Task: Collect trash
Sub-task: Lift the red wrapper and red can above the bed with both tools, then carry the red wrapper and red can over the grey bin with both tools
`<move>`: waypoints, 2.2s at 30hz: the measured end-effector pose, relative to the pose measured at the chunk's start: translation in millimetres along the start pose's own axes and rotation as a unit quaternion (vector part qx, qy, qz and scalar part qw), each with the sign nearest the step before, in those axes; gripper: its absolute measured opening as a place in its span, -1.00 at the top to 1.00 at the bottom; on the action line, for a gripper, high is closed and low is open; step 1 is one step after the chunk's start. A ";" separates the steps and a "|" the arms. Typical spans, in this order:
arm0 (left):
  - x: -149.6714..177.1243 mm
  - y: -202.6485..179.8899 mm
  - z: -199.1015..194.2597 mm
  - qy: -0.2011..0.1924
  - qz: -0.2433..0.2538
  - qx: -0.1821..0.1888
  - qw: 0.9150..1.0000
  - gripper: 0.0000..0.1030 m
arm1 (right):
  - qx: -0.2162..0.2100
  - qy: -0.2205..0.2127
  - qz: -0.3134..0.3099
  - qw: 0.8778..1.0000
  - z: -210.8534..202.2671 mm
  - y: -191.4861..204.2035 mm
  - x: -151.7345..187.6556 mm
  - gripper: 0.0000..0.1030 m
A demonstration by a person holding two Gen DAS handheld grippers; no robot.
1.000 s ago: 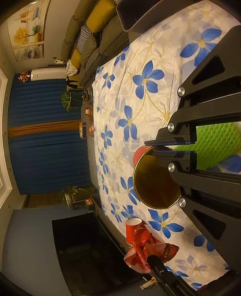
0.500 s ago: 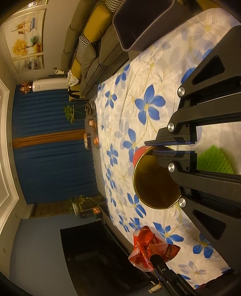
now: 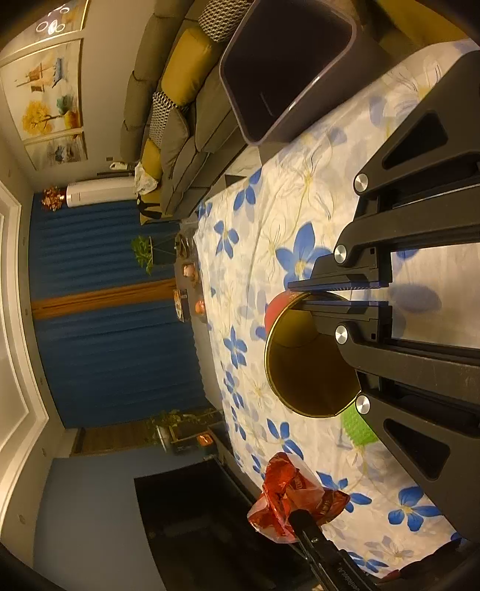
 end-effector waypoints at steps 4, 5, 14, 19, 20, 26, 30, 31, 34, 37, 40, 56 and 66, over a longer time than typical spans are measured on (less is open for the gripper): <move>-7.9 -16.5 4.2 -0.005 0.011 0.012 1.000 0.59 | 0.010 -0.002 0.012 1.000 -1.2 -18.3 -3.9 0.90; -10.9 -22.2 6.2 -0.007 0.013 0.018 1.000 0.59 | 0.011 -0.003 0.014 1.000 -1.3 -20.6 -4.2 0.90; -34.9 -64.7 24.6 -0.017 0.031 0.059 0.998 0.59 | 0.037 -0.023 0.031 0.999 -13.8 -58.2 -18.2 0.90; -44.1 -97.1 34.9 -0.018 0.050 0.083 0.995 0.59 | 0.059 -0.040 0.048 0.996 -24.1 -87.1 -30.0 0.90; -46.3 -104.2 37.5 -0.017 0.054 0.089 0.994 0.59 | 0.065 -0.043 0.053 0.996 -26.5 -93.9 -32.2 0.90; -60.0 -160.5 53.3 -0.025 0.087 0.134 0.987 0.59 | 0.104 -0.064 0.076 0.990 -38.3 -136.2 -44.3 0.90; -63.5 -194.9 63.8 -0.027 0.100 0.162 0.981 0.59 | 0.129 -0.074 0.096 0.984 -45.3 -165.7 -50.0 0.90; -63.9 -200.6 66.1 -0.027 0.103 0.167 0.980 0.59 | 0.138 -0.076 0.101 0.982 -47.1 -173.5 -50.9 0.90; -64.7 -224.8 74.5 -0.028 0.115 0.187 0.975 0.59 | 0.158 -0.075 0.110 0.978 -46.7 -192.3 -51.3 0.90; -65.5 -247.6 87.1 -0.023 0.124 0.203 0.971 0.59 | 0.176 -0.070 0.113 0.975 -45.4 -207.2 -47.7 0.90; -65.7 -264.2 97.9 -0.017 0.127 0.217 0.968 0.59 | 0.188 -0.068 0.115 0.973 -45.0 -217.8 -43.8 0.90; -57.5 -318.3 128.7 0.004 0.153 0.250 0.956 0.58 | 0.214 -0.064 0.128 0.966 -45.0 -241.0 -40.0 0.90; -51.1 -329.2 142.1 0.027 0.152 0.263 0.952 0.58 | 0.217 -0.058 0.134 0.965 -43.8 -248.2 -38.7 0.90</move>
Point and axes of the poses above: each gripper's, at about its wrist camera, not at the fingertips, and z roughly the way its jaws point, y to its left, x to its underside, the point moved 2 cm from there along z, roughly the way its jaws point, and after that the axes turned 9 degrees about z, right-handed, at the moved point
